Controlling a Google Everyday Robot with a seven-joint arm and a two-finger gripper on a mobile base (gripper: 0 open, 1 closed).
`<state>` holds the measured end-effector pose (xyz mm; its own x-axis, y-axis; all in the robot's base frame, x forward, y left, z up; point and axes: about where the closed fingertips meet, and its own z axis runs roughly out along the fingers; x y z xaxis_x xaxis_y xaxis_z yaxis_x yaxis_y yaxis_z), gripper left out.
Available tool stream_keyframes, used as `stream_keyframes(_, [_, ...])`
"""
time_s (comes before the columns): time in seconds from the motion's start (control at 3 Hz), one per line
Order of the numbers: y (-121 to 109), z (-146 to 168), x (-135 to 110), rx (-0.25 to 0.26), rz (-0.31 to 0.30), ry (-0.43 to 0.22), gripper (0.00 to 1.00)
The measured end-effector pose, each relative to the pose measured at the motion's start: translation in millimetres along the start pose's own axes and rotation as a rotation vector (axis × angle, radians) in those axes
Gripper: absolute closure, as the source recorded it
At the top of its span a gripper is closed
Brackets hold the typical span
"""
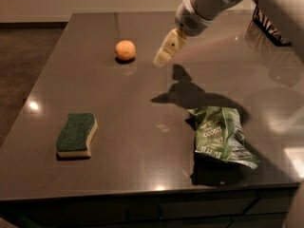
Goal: Move orange near sponge
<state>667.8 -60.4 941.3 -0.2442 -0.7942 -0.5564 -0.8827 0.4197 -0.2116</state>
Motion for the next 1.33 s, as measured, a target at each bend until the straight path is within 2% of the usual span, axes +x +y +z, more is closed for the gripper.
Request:
stream_keyframes(0.33, [-11.8, 40.6, -28.6, -0.011, 0.031, -0.026, 0.00])
stream_keyframes(0.67, [-28.6, 79.3, -46.6, -0.001, 0.082, -0.033, 0.00])
stream_keyframes(1.0, [-43.1, 114.4, -54.5, 0.002, 0.141, -0.024, 0.00])
stream_keyframes(1.33, [-45.9, 138.1, -63.5, -0.008, 0.175, -0.022, 0.00])
